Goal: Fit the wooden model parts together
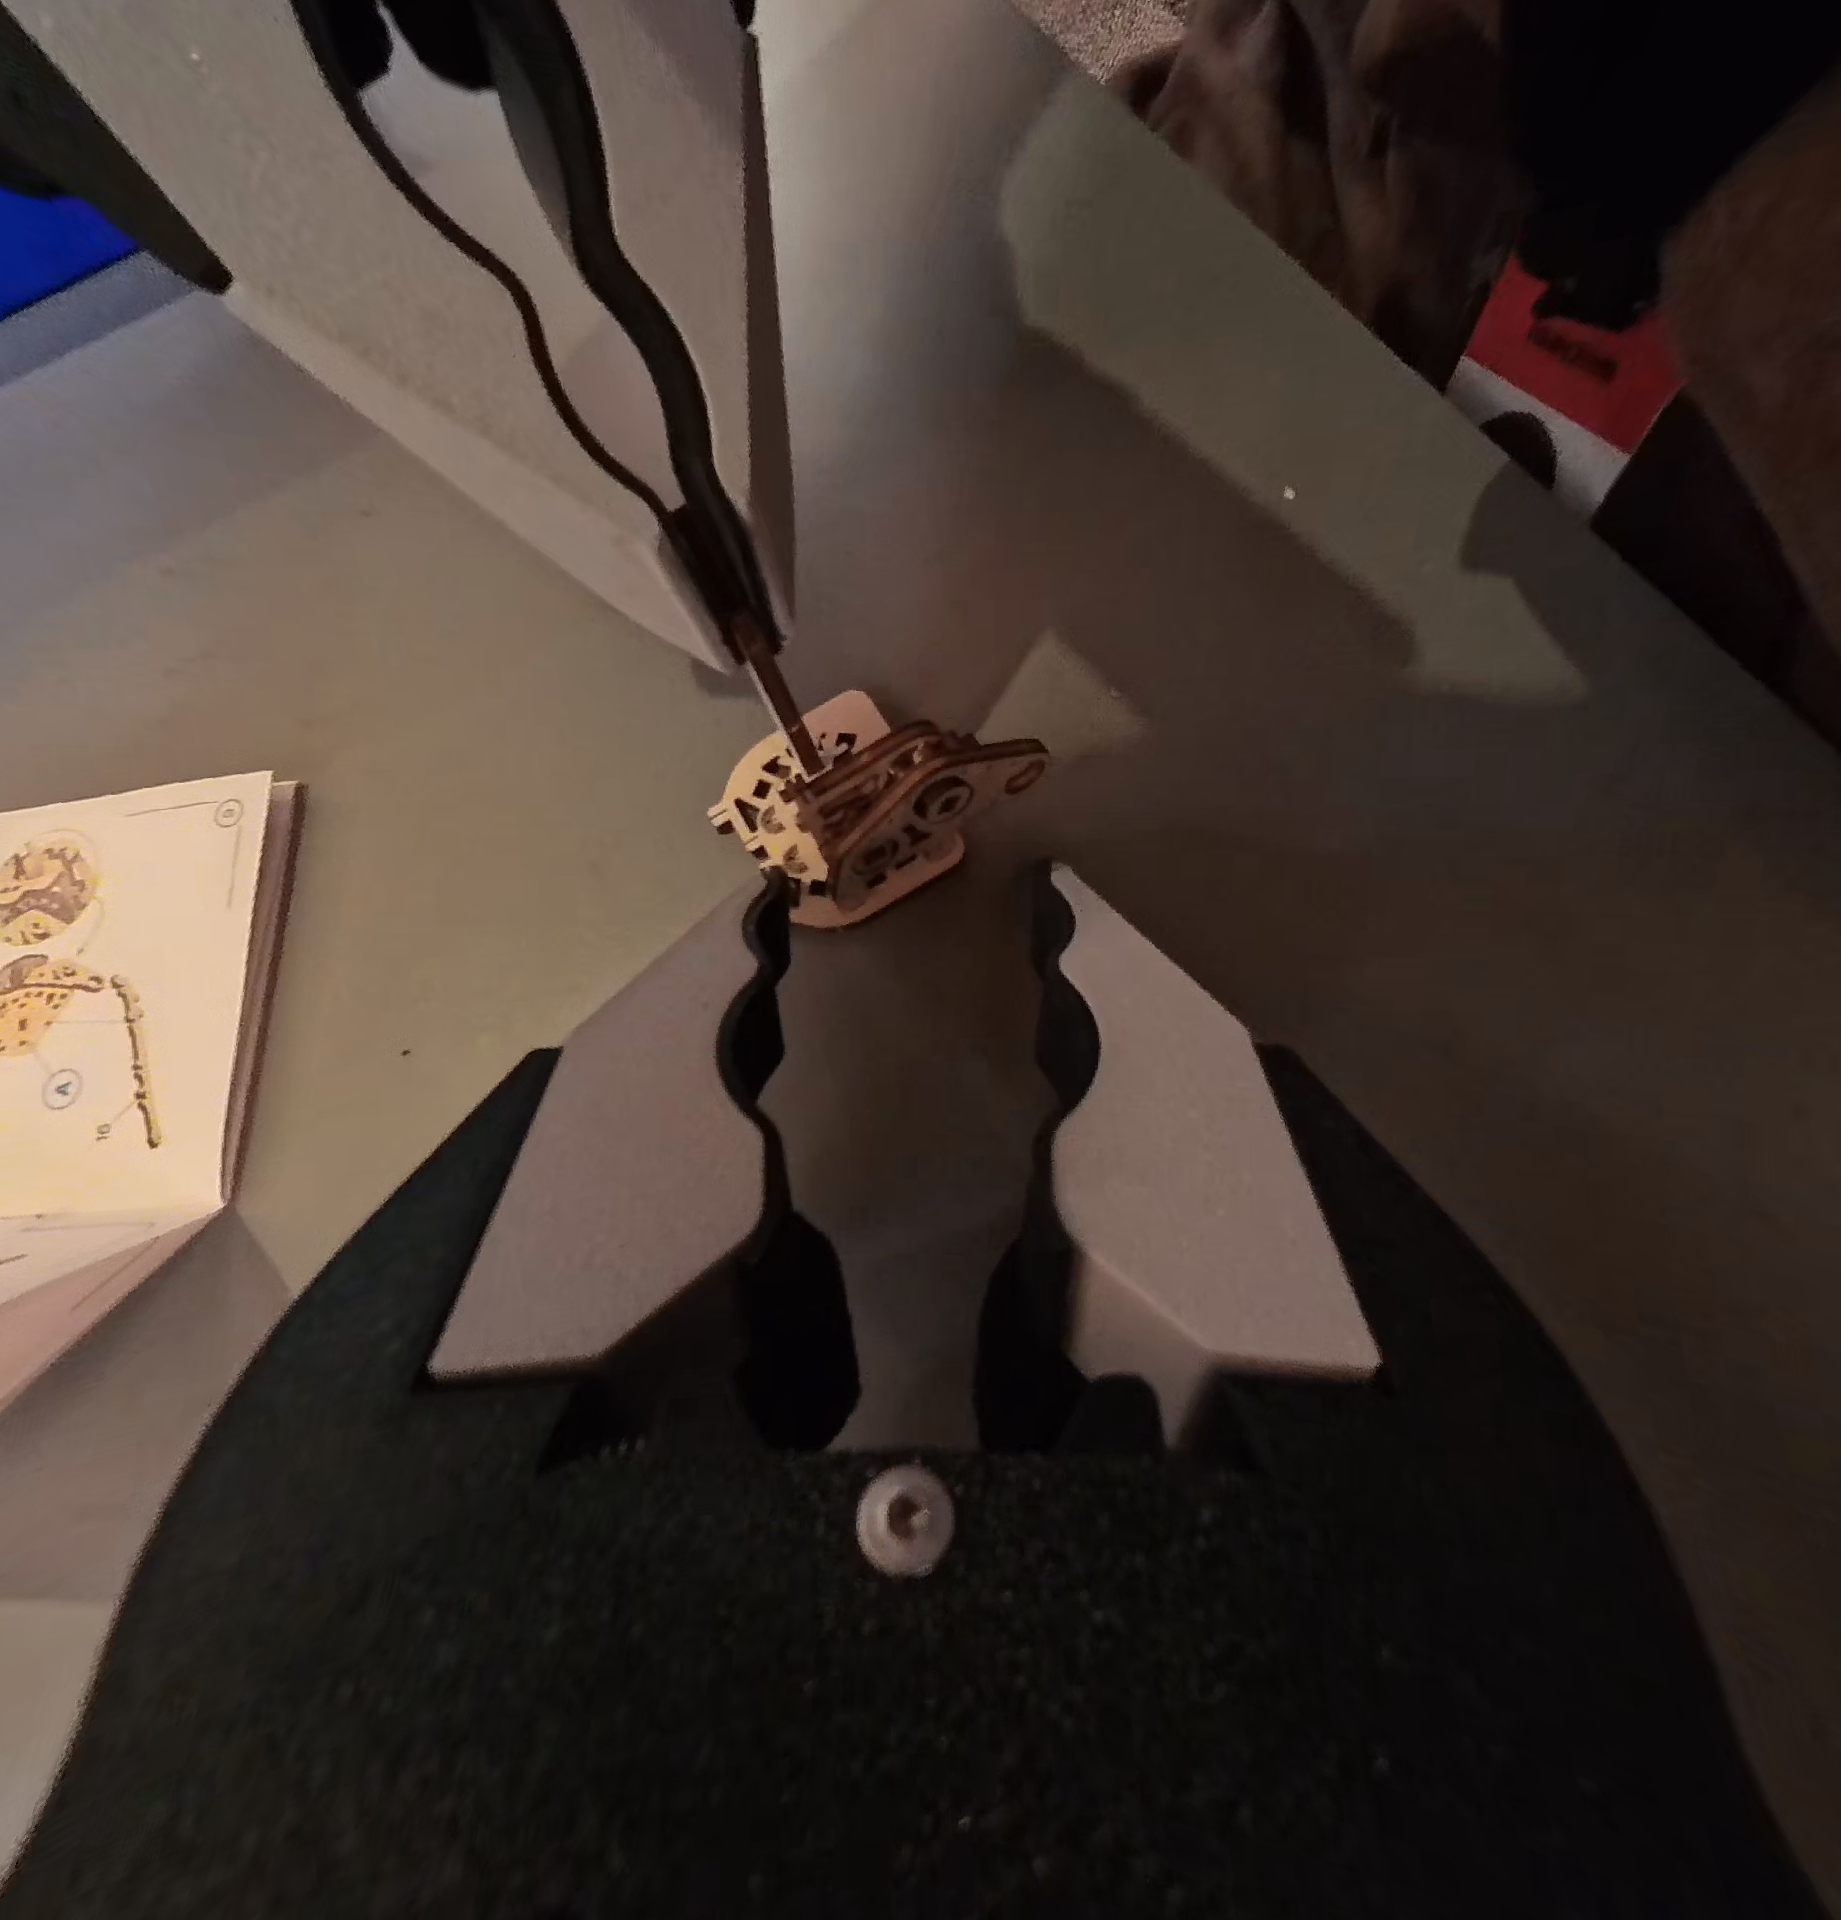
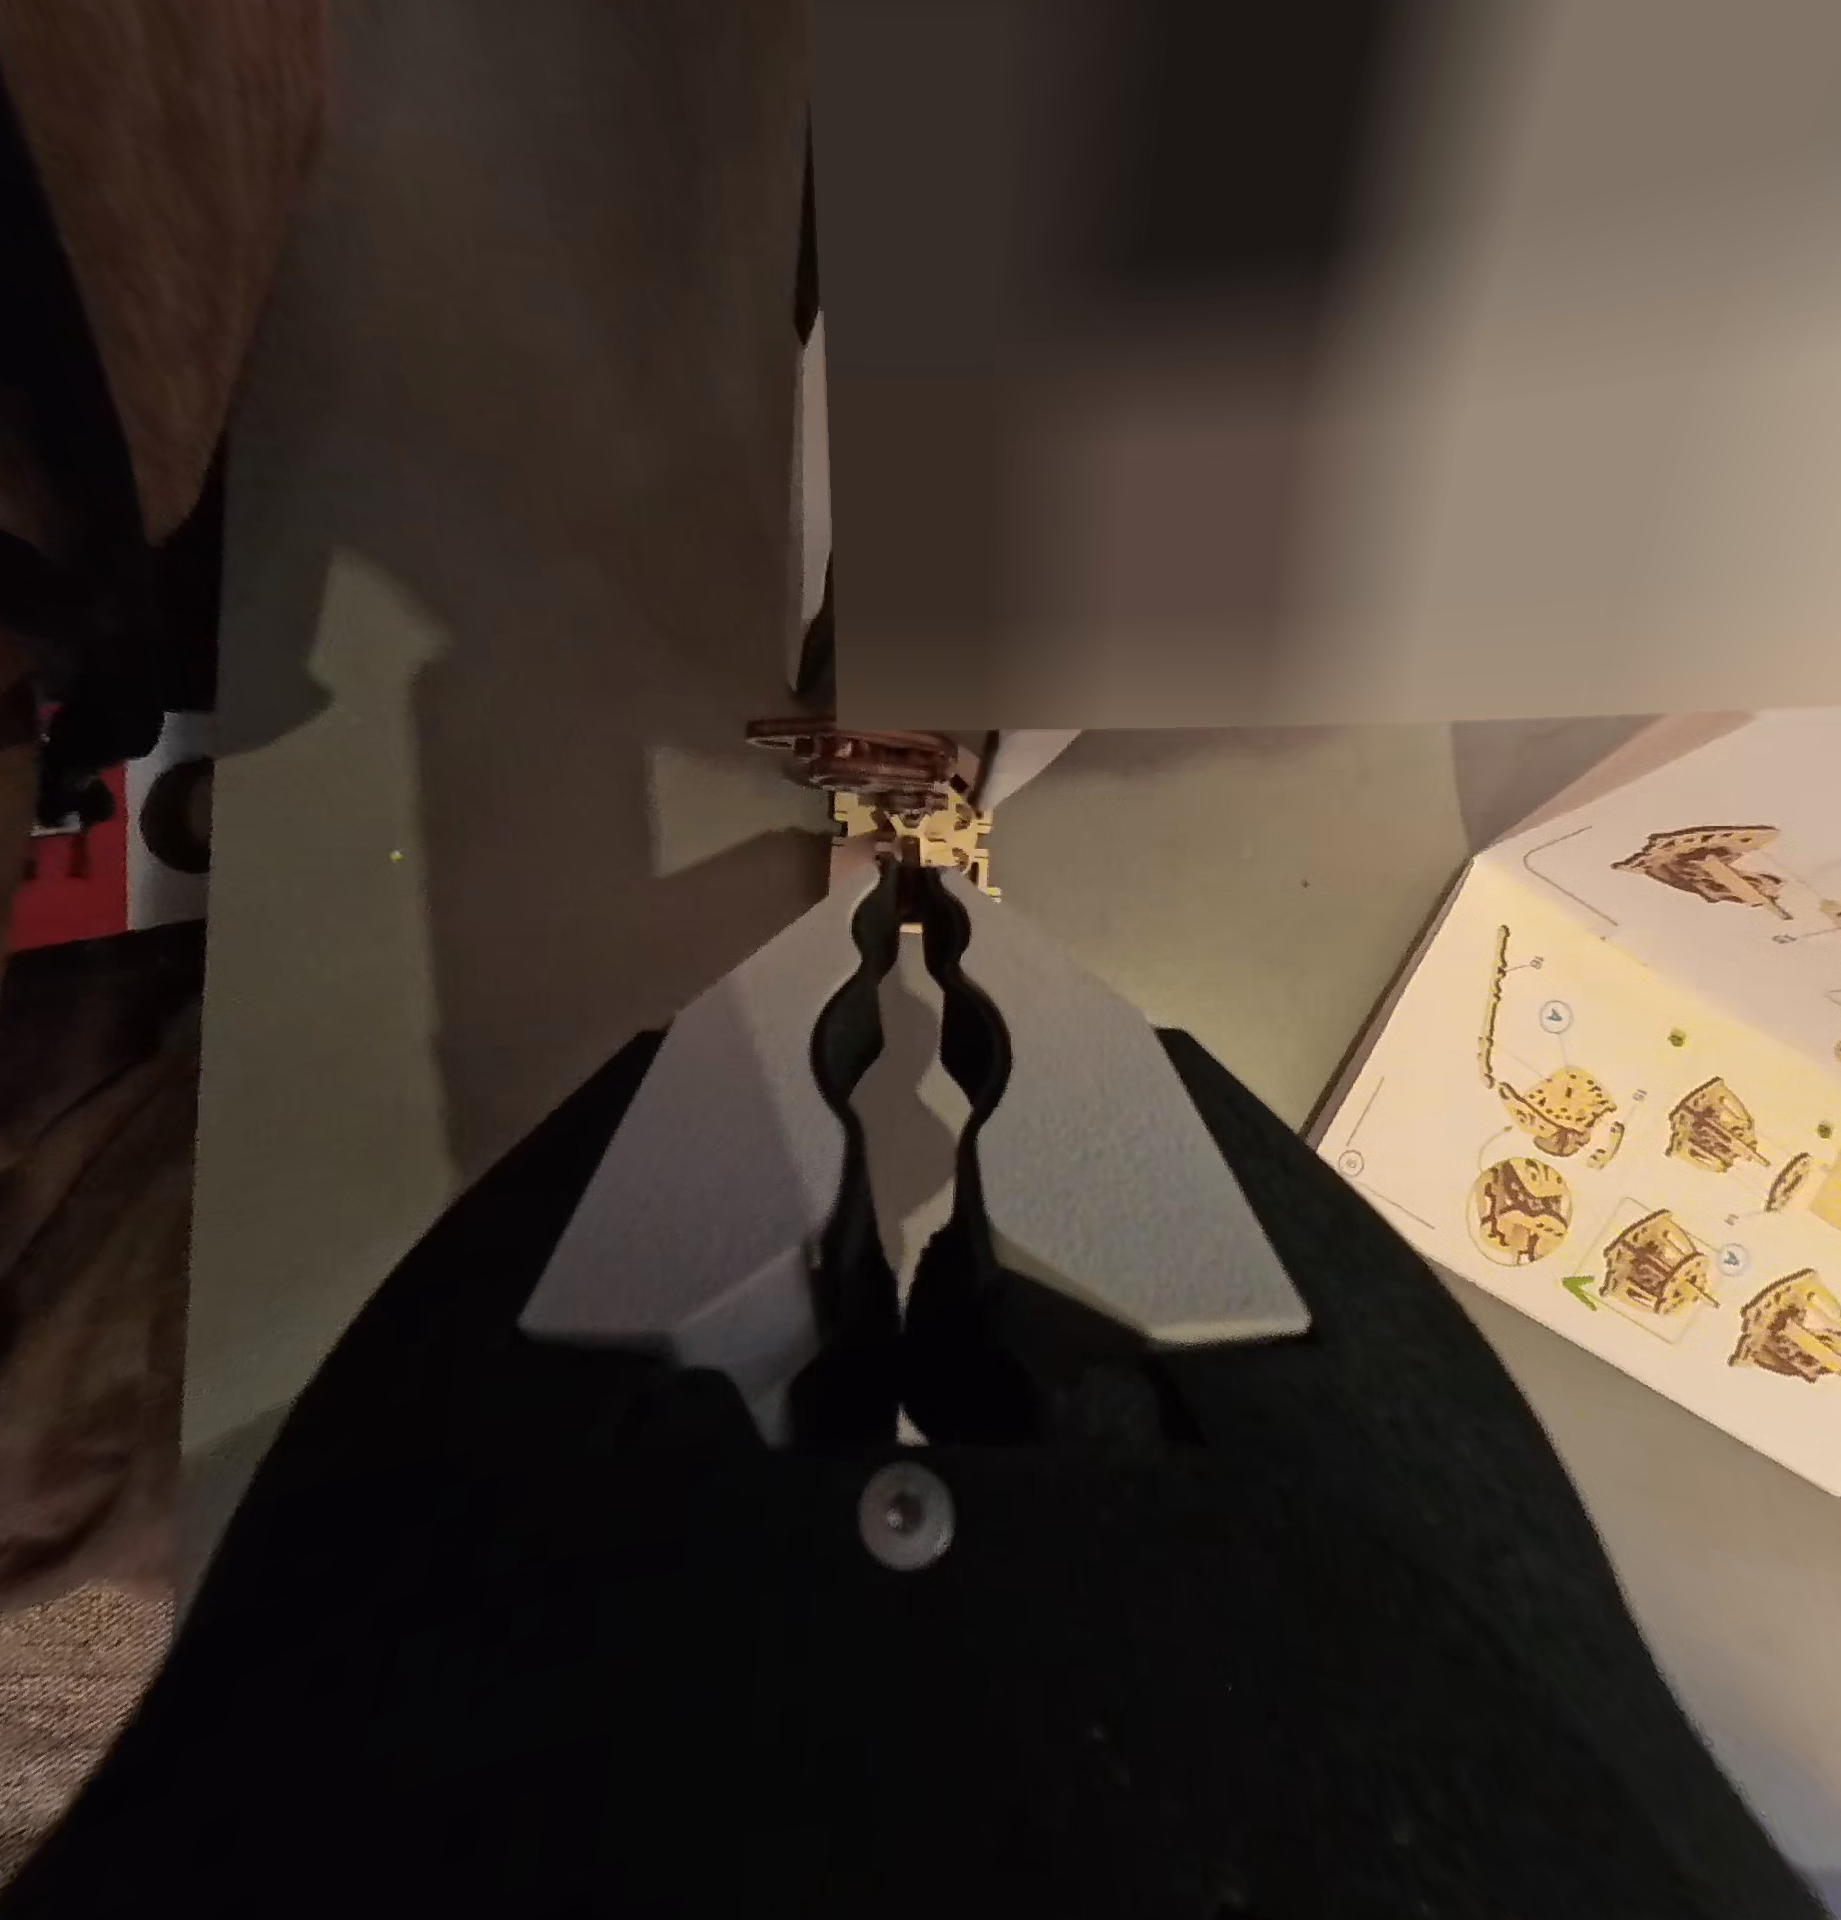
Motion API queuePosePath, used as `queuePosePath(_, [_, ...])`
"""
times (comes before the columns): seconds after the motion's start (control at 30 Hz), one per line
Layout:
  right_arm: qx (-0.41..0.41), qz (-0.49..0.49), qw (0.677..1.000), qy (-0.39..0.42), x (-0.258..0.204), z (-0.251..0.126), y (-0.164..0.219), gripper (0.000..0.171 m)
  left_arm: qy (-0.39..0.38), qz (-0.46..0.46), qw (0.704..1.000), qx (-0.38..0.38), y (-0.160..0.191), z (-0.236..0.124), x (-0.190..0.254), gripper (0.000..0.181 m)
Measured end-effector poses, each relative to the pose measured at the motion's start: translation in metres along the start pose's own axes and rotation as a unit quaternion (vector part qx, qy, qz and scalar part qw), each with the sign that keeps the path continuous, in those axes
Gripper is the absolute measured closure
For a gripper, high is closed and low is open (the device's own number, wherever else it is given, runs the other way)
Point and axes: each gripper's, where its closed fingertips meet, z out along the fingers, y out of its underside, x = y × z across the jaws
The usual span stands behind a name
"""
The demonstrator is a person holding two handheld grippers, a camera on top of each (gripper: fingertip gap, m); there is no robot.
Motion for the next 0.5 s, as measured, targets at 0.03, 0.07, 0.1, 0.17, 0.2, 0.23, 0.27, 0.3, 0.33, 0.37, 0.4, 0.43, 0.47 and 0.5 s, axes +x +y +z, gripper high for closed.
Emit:
queuePosePath(0.03, [-0.002, 0.001, 1.0, 0.001, 0.0, 0.001, -0.001, 0.169, 0.001, 0.001, 1.0, 0.0, 0.0, 0.0, 0.001, 0.139])
queuePosePath(0.07, [-0.004, 0.004, 1.0, 0.002, 0.0, 0.001, -0.002, 0.169, -0.001, 0.002, 1.0, 0.0, 0.0, 0.0, 0.001, 0.139])
queuePosePath(0.1, [-0.008, 0.004, 1.0, 0.004, 0.0, 0.001, -0.002, 0.168, -0.005, 0.001, 1.0, 0.0, 0.0, 0.0, 0.0, 0.139])
queuePosePath(0.17, [-0.008, 0.007, 1.0, 0.007, 0.001, 0.001, -0.002, 0.168, -0.026, -0.015, 1.0, -0.001, 0.001, -0.001, -0.007, 0.128])
queuePosePath(0.2, [-0.009, 0.01, 1.0, 0.007, 0.0, 0.001, -0.001, 0.168, -0.034, -0.027, 0.999, -0.003, 0.003, -0.003, -0.011, 0.121])
queuePosePath(0.23, [-0.009, 0.02, 1.0, 0.006, 0.0, 0.0, 0.002, 0.168, -0.039, -0.04, 0.998, -0.005, 0.006, -0.005, -0.014, 0.116])
queuePosePath(0.27, [-0.001, 0.033, 0.999, 0.004, -0.001, 0.0, 0.004, 0.168, -0.04, -0.05, 0.998, -0.007, 0.008, -0.007, -0.015, 0.111])
queuePosePath(0.3, [0.013, 0.049, 0.999, -0.001, -0.002, -0.001, 0.005, 0.168, -0.037, -0.057, 0.998, -0.008, 0.01, -0.009, -0.015, 0.11])
queuePosePath(0.33, [0.031, 0.066, 0.997, -0.003, -0.002, -0.002, 0.006, 0.168, -0.032, -0.061, 0.998, -0.01, 0.011, -0.009, -0.015, 0.109])
queuePosePath(0.37, [0.049, 0.077, 0.996, 0.001, -0.001, -0.002, 0.006, 0.168, -0.025, -0.063, 0.998, -0.011, 0.011, -0.008, -0.013, 0.109])
queuePosePath(0.4, [0.061, 0.084, 0.995, 0.006, -0.001, -0.003, 0.006, 0.168, -0.017, -0.066, 0.998, -0.012, 0.01, -0.006, -0.012, 0.109])
queuePosePath(0.43, [0.067, 0.087, 0.994, 0.012, -0.001, -0.002, 0.005, 0.168, -0.01, -0.069, 0.997, -0.014, 0.009, -0.004, -0.011, 0.107])
queuePosePath(0.47, [0.075, 0.088, 0.993, 0.017, -0.001, -0.002, 0.004, 0.168, -0.005, -0.071, 0.997, -0.015, 0.007, -0.002, -0.01, 0.105])
queuePosePath(0.5, [0.083, 0.089, 0.992, 0.022, -0.001, -0.002, 0.004, 0.168, -0.004, -0.071, 0.997, -0.015, 0.006, 0.0, -0.009, 0.104])
